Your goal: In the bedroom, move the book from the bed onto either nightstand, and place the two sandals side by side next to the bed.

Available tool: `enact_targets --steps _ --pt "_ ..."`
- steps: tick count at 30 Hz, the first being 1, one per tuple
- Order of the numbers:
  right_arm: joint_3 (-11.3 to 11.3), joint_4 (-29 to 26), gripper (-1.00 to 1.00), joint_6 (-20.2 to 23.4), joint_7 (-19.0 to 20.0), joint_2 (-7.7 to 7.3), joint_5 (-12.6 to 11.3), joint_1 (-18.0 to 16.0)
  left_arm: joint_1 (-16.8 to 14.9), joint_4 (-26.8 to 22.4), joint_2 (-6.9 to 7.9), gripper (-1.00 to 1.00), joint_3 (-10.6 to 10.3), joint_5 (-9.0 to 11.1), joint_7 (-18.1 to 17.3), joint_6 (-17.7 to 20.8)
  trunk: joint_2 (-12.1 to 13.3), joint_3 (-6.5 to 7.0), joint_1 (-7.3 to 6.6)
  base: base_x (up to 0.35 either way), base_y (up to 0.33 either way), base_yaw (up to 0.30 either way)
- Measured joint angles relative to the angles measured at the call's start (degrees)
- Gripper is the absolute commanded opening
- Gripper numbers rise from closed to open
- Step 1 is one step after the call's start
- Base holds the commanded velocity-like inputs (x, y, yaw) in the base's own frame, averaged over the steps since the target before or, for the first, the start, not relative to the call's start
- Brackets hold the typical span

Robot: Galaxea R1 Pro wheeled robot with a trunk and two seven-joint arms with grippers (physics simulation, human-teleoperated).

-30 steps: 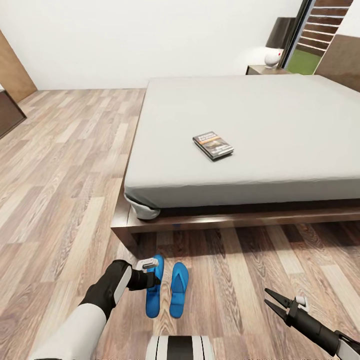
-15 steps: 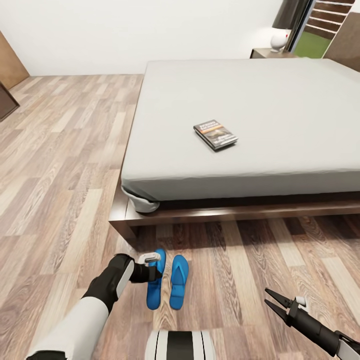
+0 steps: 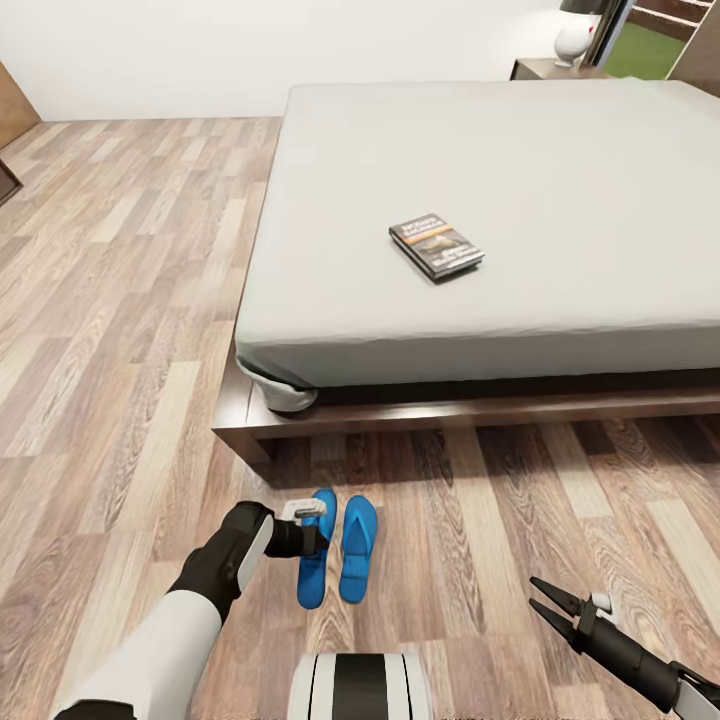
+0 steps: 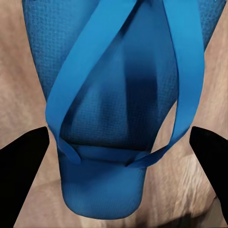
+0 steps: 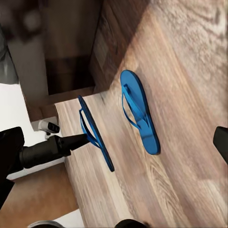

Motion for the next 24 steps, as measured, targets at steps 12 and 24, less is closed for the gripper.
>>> enact_targets --steps 12,24 --pt "0.0 0.0 1.0 0.0 0.0 0.0 0.1 0.0 0.0 -1.4 0.16 -1.0 -0.1 -0.1 0.1 -0.1 -0.2 -2.66 0.31 0.0 0.0 0.0" --pt "0.0 0.0 1.0 0.0 0.0 0.0 0.1 0.0 0.0 -3.8 0.18 -1.0 0.0 0.2 0.1 -0.9 -0.3 -4.22 0.49 0.0 0.0 0.0"
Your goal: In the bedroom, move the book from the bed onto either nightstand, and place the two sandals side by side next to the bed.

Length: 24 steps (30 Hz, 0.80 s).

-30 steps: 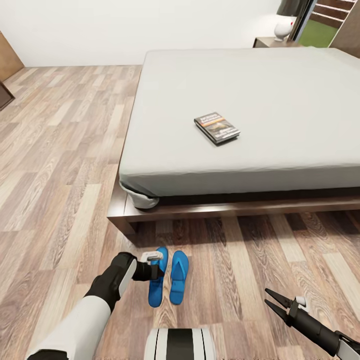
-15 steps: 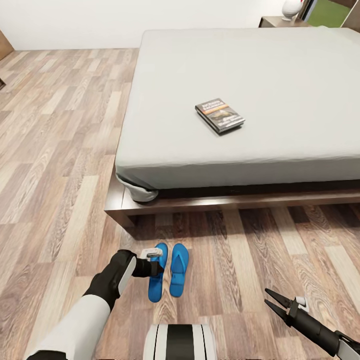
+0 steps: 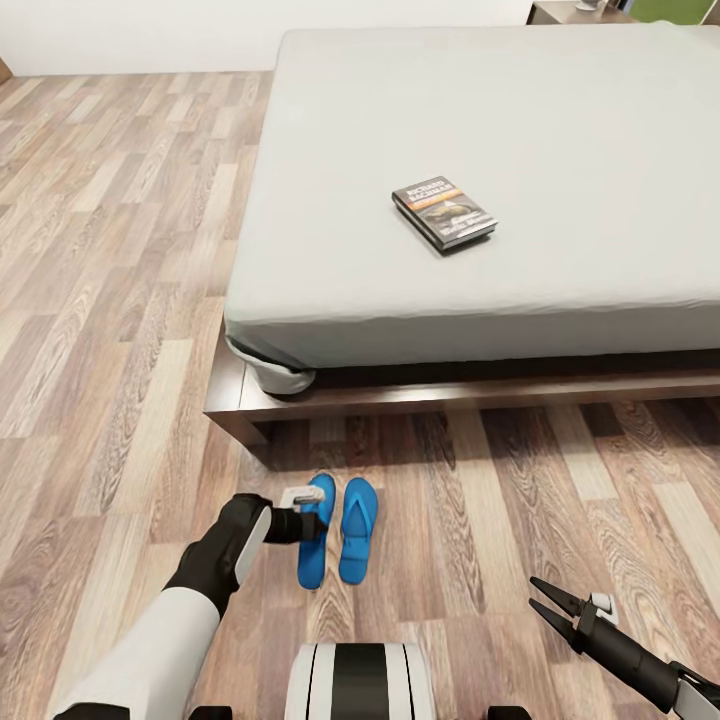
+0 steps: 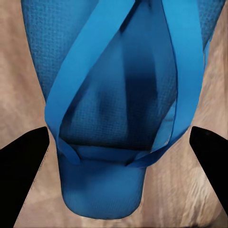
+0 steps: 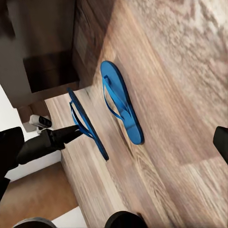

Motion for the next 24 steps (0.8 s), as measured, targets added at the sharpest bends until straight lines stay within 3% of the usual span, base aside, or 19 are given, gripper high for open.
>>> enact_targets --steps 4,18,24 --pt "0.0 0.0 1.0 0.0 0.0 0.0 0.0 0.0 0.0 -0.1 -0.05 -1.0 0.1 0.1 0.1 -1.9 0.0 0.0 0.0 0.0 0.0 0.0" --pt "0.0 0.0 1.0 0.0 0.0 0.0 0.0 0.0 0.0 -0.1 -0.06 -1.0 0.2 0.1 0.1 -2.6 0.0 0.0 0.0 0.0 0.0 0.0" --pt "0.0 0.0 1.0 0.0 0.0 0.0 0.0 0.0 0.0 -0.1 0.05 -1.0 0.3 0.1 0.1 -2.6 -0.1 -1.32 0.16 0.0 0.0 0.0"
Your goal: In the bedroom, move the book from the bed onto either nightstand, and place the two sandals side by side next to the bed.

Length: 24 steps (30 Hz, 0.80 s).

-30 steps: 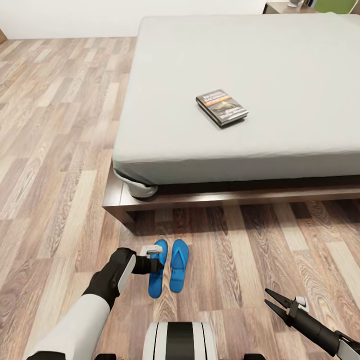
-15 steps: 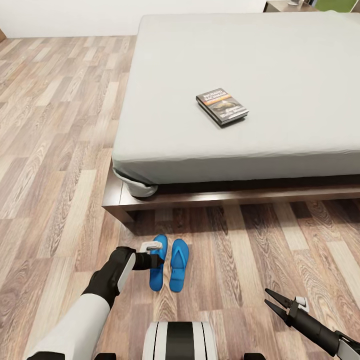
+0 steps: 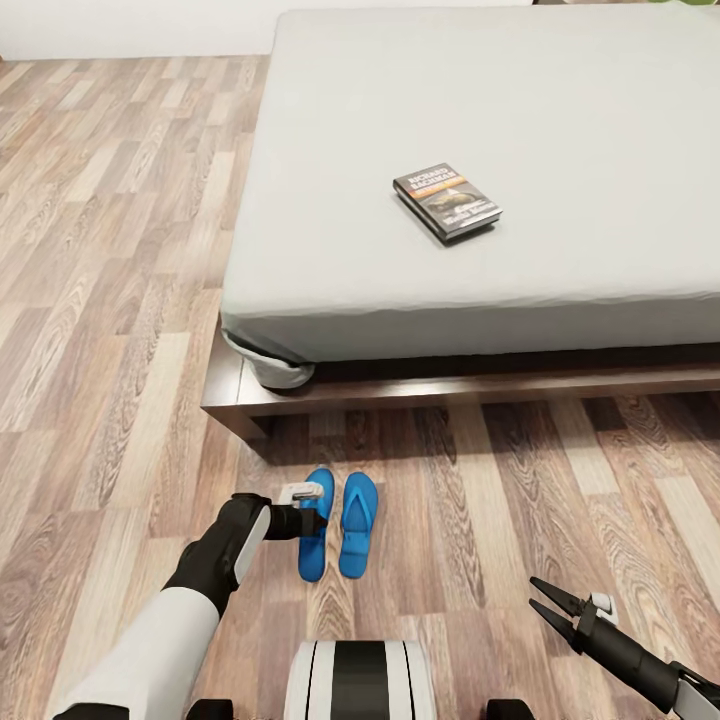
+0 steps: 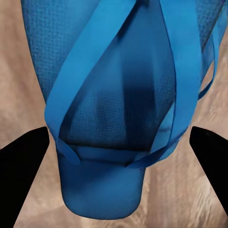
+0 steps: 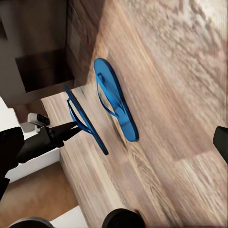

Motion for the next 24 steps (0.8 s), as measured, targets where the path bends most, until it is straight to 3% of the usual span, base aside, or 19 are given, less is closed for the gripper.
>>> enact_targets --steps 4,24 --pt "0.0 0.0 1.0 0.0 0.0 0.0 0.0 0.0 0.0 0.0 0.03 -1.0 0.1 0.0 0.0 0.0 -0.1 -0.89 0.1 0.0 0.0 0.0" --pt "0.0 0.1 1.0 0.0 0.0 0.0 0.0 0.0 0.0 -0.3 -0.13 -1.0 0.1 0.1 0.1 -0.1 -0.1 -0.89 0.1 0.0 0.0 0.0"
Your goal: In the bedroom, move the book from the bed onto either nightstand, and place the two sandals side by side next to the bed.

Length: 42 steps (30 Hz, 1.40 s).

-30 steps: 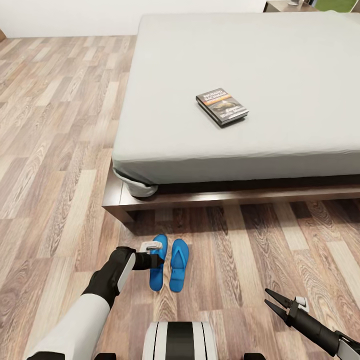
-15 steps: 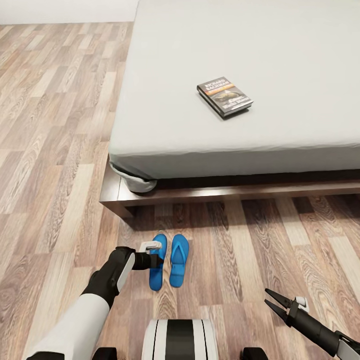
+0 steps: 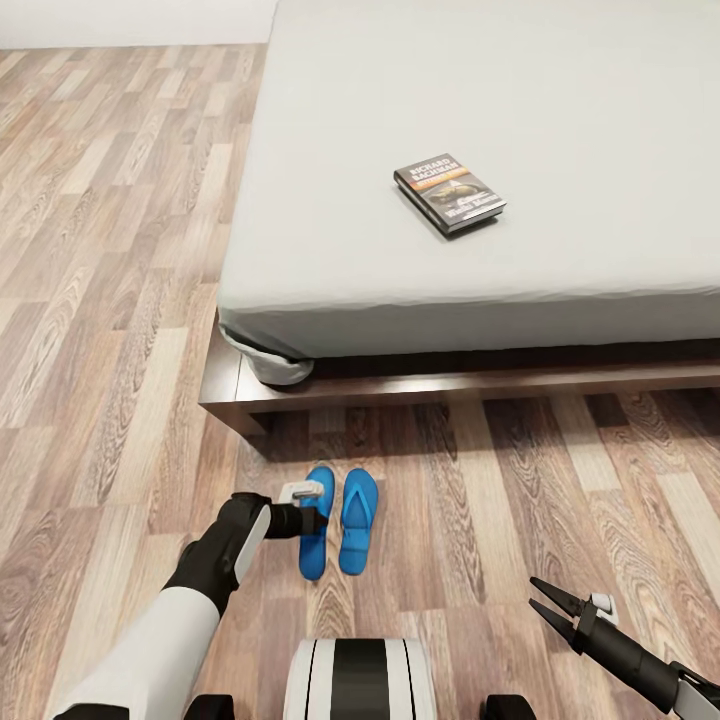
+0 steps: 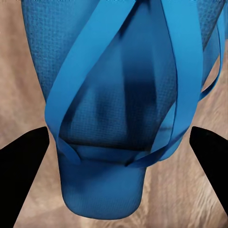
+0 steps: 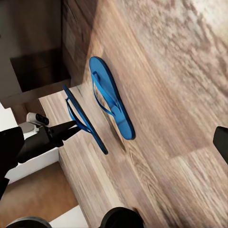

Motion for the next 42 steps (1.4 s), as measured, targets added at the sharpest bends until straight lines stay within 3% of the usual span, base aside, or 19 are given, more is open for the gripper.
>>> enact_targets --steps 14,20,31,37,42 --pt "0.0 0.0 1.0 0.0 0.0 0.0 0.0 0.0 0.0 -0.7 -0.1 -1.0 0.2 0.1 0.0 -1.7 0.0 0.0 0.0 0.0 0.0 0.0" --pt "0.0 0.0 1.0 0.0 0.0 0.0 0.0 0.0 0.0 -0.8 -0.14 -1.0 0.2 0.0 0.0 -1.7 -0.1 -1.32 0.16 0.0 0.0 0.0" --pt "0.0 0.1 1.0 0.0 0.0 0.0 0.0 0.0 0.0 -1.0 -0.07 -1.0 0.2 0.1 0.0 -1.7 -0.1 -1.33 0.15 0.0 0.0 0.0" --pt "0.0 0.1 1.0 0.0 0.0 0.0 0.0 0.0 0.0 -1.0 -0.02 -1.0 0.2 0.1 0.0 -1.7 -0.2 -2.65 0.31 0.0 0.0 0.0" --pt "0.0 0.1 1.0 0.0 0.0 0.0 0.0 0.0 0.0 -1.0 -0.01 -1.0 0.2 0.0 -0.1 -1.7 -0.2 -2.66 0.31 0.0 0.0 0.0"
